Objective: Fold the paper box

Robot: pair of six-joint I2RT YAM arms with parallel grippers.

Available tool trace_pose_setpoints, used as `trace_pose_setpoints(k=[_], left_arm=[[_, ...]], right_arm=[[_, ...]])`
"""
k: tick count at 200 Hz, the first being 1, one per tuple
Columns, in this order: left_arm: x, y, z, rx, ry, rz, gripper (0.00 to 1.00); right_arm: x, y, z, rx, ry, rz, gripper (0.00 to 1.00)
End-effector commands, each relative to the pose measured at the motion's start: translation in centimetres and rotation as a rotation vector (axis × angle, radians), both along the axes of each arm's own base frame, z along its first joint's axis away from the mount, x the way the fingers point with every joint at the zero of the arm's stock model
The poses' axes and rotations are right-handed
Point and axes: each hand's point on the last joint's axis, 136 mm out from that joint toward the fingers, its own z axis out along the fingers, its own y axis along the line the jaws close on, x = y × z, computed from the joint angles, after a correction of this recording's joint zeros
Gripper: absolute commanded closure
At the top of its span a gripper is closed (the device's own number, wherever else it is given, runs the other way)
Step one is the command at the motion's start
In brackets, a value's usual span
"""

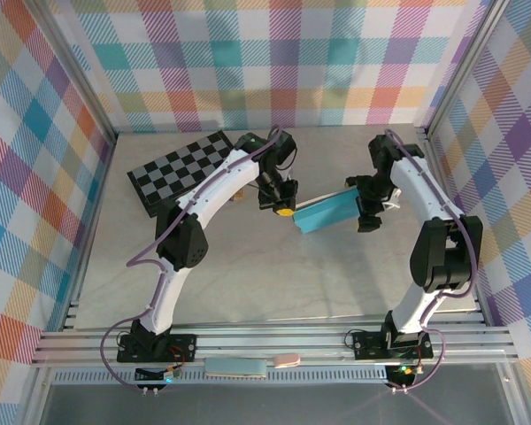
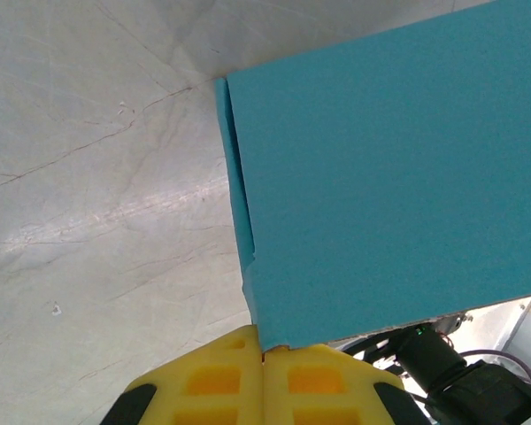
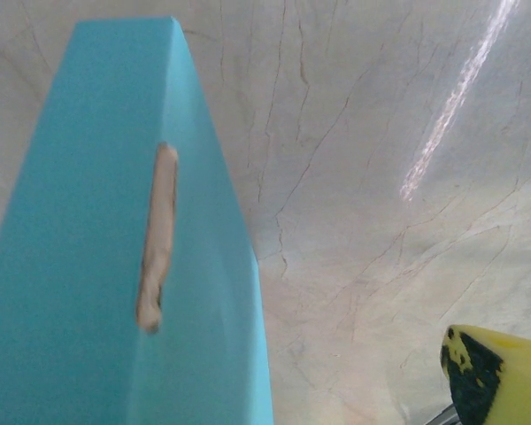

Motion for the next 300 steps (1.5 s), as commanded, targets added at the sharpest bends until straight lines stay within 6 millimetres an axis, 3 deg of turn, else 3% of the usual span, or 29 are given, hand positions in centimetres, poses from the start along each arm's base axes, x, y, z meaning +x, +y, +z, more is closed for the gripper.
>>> trace_pose_setpoints(k=[1, 44, 83, 102, 123, 157, 185, 230, 258, 280, 300], left_arm=[[-0.9, 0.2, -0.3, 0.016, 0.043, -0.020, 1.00], [-1.0, 0.0, 0.2, 0.000, 0.046, -0.024, 1.00], [-1.0, -0.1, 0.5, -0.003, 0.040, -0.024, 1.00], [-1.0, -0.1, 0.5, -0.002, 0.039, -0.023, 1.00], [-0.9, -0.1, 0.5, -0.001, 0.037, -0.023, 1.00], [-0.7, -0.3, 0.5, -0.005, 0.031, -0.023, 1.00], [-0.5, -0.3, 0.6, -0.006, 0.023, -0.025, 1.00], [-0.3, -0.5, 0.7, -0.011, 0.017, -0.023, 1.00], [-0.3, -0.5, 0.9, -0.014, 0.016, -0.027, 1.00], [-0.4, -0.5, 0.8, -0.013, 0.021, -0.029, 1.00], [-0.3, -0.5, 0.8, -0.014, 0.015, -0.028, 1.00]], right_arm=[[-1.0, -1.1, 0.3, 0.024, 0.014, 0.026, 0.01], [1.0, -2.3, 2.8, -0.008, -0.120, 0.074, 0.01], [0.7, -2.6, 5.5, -0.091, -0.190, 0.064, 0.00], [1.0, -1.4, 6.9, -0.150, -0.275, 0.069, 0.01], [1.7, 1.7, 7.7, -0.153, -0.347, 0.117, 0.01], [2.8, 7.3, 6.6, -0.141, -0.334, 0.251, 0.01], [3.6, 10.0, 6.2, -0.149, -0.347, 0.332, 0.07], [0.5, 9.9, 2.9, -0.131, -0.188, 0.334, 0.15], [0.1, 10.5, 1.3, -0.087, -0.173, 0.311, 0.22], [0.1, 10.9, 0.8, -0.086, -0.158, 0.321, 0.24], [0.1, 11.1, 0.7, -0.080, -0.165, 0.310, 0.32]])
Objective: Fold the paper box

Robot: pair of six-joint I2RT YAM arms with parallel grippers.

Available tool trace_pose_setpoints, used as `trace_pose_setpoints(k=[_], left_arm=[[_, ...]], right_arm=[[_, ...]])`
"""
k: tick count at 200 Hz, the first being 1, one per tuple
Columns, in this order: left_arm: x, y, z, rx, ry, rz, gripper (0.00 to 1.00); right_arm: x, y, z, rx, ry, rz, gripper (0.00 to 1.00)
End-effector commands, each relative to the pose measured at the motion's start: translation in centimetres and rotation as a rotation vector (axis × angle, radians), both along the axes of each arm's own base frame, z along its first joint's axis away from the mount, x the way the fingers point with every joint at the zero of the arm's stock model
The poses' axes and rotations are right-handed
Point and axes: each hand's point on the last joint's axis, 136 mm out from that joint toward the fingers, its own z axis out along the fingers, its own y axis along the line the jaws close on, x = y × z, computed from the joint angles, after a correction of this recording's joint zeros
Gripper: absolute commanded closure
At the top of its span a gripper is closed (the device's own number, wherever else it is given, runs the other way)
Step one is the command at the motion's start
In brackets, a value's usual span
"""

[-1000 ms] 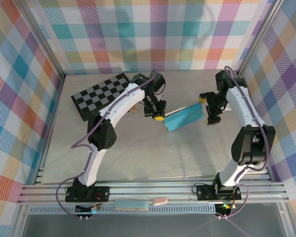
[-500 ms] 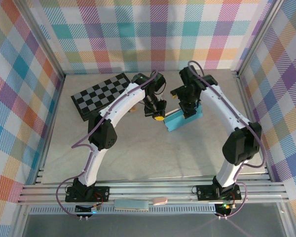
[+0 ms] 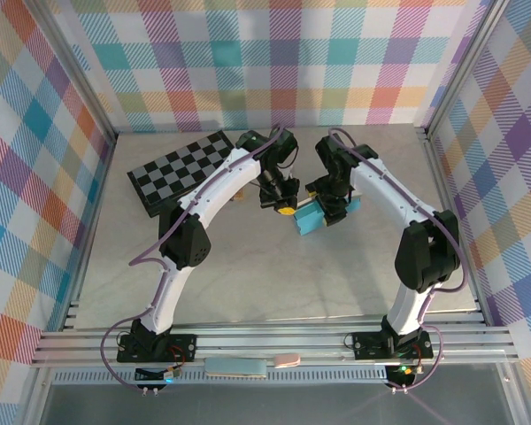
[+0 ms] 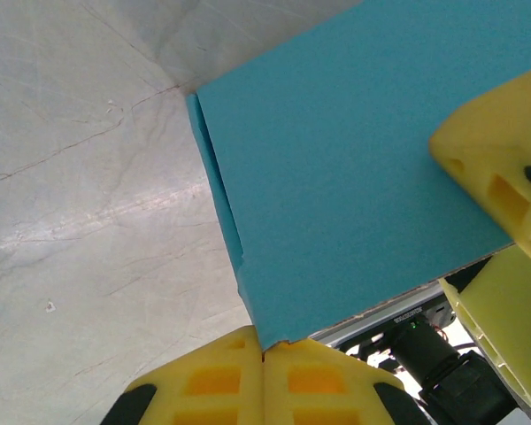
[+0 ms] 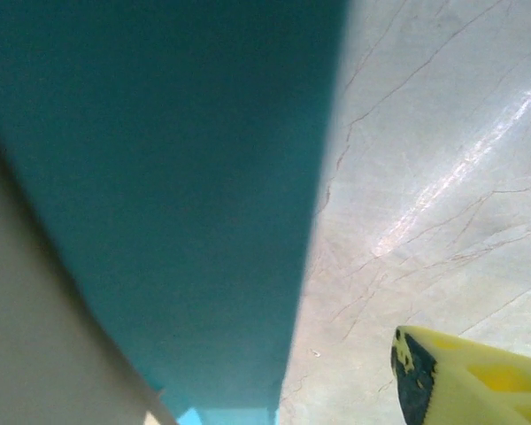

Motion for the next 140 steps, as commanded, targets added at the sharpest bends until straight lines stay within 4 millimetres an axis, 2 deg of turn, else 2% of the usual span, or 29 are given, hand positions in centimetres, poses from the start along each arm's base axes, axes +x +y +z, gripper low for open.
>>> trace_pose_setpoints(k=[1, 54, 82, 99, 140], left_arm=[[-0.4, -0.1, 0.1, -0.003, 0.013, -0.019, 1.00], [0.6, -1.4, 0.9, -0.064, -0.007, 0.044, 1.00], [0.8, -1.8, 1.1, -0.091, -0.009, 0.074, 1.00], [0.9, -2.0, 1.3, -0.107, -0.011, 0.090, 1.00], [1.1, -2.8, 1.5, -0.161, -0.004, 0.148, 1.00]], right_arm=[[-0.3, 0.7, 0.0, 0.028, 0.007, -0.014, 0.33], [-0.9, 0.7, -1.4, 0.033, 0.031, -0.047, 0.46], [-0.8, 0.6, -1.5, 0.030, 0.032, -0.064, 0.51], [-0.7, 0.6, -1.5, 0.036, 0.031, -0.078, 0.57], [-0.5, 0.5, -1.7, 0.049, 0.046, -0.104, 0.63]])
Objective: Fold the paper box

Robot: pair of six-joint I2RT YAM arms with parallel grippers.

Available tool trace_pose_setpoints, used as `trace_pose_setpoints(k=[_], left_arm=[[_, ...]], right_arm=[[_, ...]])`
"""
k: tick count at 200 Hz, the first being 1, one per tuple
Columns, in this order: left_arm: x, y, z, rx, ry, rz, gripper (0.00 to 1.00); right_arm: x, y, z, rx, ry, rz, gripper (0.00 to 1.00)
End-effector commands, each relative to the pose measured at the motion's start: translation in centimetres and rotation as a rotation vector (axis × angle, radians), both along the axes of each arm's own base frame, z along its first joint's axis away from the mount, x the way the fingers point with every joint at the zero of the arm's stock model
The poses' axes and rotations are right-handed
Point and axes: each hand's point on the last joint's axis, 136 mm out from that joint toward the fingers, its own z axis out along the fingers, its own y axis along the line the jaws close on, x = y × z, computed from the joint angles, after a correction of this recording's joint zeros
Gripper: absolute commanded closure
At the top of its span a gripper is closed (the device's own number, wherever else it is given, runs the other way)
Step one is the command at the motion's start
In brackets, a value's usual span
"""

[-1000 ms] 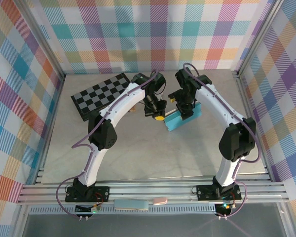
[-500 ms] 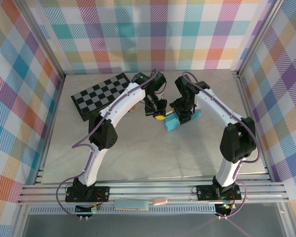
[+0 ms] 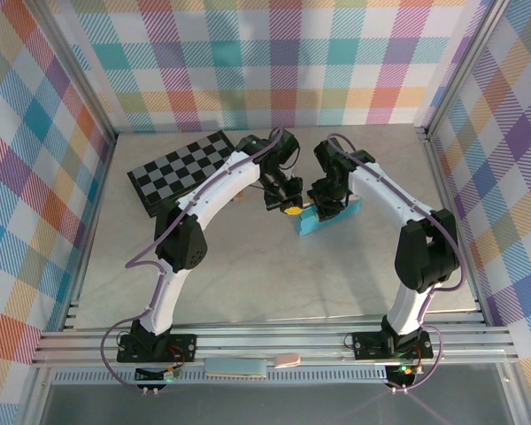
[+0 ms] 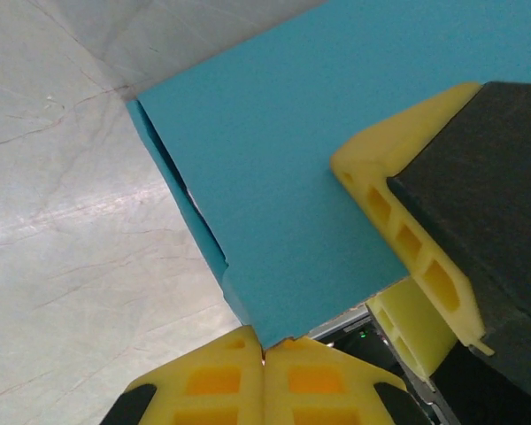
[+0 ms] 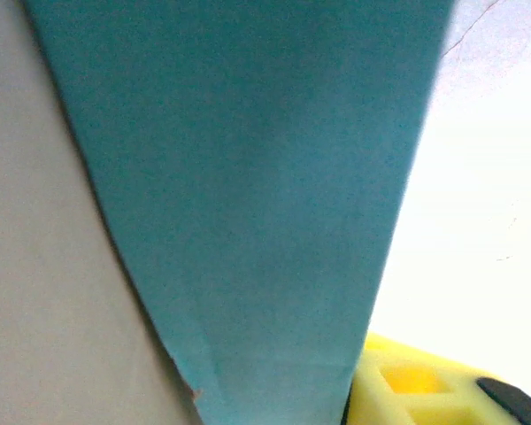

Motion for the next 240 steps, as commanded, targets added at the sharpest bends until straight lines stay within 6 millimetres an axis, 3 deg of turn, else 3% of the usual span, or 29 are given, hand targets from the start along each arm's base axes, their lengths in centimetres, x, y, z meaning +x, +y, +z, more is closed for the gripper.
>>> trace_pose_setpoints(k=[1, 73, 158, 193, 240], left_arm=[[0.9, -1.1, 1.3, -0.071, -0.031, 0.051, 1.00], [0.7, -1.6, 1.1, -0.084, -0.008, 0.054, 1.00], [-0.6, -0.6, 0.7, -0.085, 0.051, 0.023, 1.00], [0.4, -0.3, 1.7, -0.124, 0.052, 0.046, 1.00], [0.3, -0.6, 1.1, -0.155, 0.101, 0.048, 1.00]], right_arm=[[-0.9, 0.0, -0.2, 0.014, 0.043, -0.018, 0.63], [-0.7, 0.2, -0.7, 0.043, 0.086, -0.030, 0.68], [-0.1, -0.3, -0.7, 0.061, 0.122, -0.027, 0.69], [-0.1, -0.3, -0.8, 0.070, 0.133, -0.024, 0.69], [0.2, 0.0, -0.9, 0.082, 0.137, -0.014, 0.69]])
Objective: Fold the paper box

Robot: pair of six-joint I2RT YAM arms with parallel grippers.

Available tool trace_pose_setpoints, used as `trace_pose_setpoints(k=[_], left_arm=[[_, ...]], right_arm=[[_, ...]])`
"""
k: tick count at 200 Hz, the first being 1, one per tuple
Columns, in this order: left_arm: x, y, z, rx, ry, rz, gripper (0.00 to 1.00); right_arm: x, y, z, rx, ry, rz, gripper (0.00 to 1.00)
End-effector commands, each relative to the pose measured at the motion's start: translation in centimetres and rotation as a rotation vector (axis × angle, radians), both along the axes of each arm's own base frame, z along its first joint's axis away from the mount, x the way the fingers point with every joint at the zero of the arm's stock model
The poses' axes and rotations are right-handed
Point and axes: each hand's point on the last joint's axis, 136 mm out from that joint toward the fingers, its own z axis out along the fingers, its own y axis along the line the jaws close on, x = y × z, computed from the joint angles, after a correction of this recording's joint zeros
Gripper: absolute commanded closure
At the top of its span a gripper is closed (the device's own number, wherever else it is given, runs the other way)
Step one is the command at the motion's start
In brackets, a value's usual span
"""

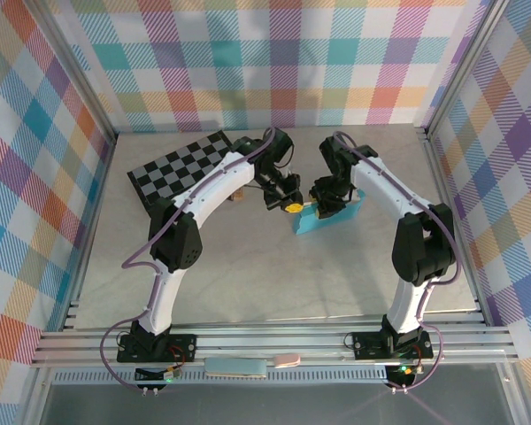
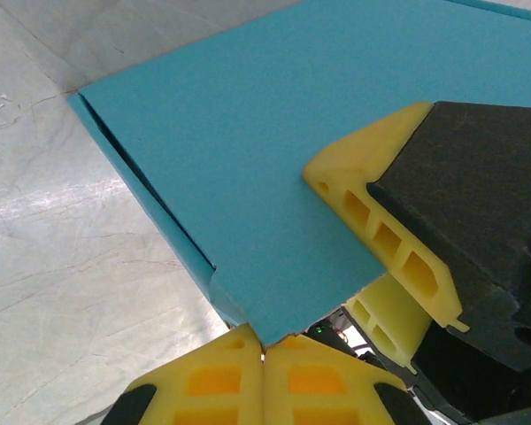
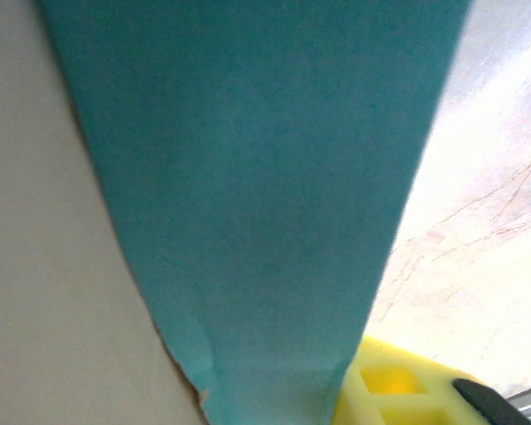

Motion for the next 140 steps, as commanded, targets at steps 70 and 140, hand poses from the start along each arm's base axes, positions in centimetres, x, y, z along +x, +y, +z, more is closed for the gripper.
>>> trace_pose_setpoints(k=[70, 140], left_arm=[[-1.0, -0.3, 0.6, -0.080, 0.078, -0.005, 1.00], [-2.3, 1.3, -2.6, 0.007, 0.079, -0.030, 1.00]], right_arm=[[0.2, -0.1, -0.7, 0.018, 0.054, 0.002, 0.69], [0.4, -0.1, -0.9, 0.024, 0.058, 0.002, 0.69]])
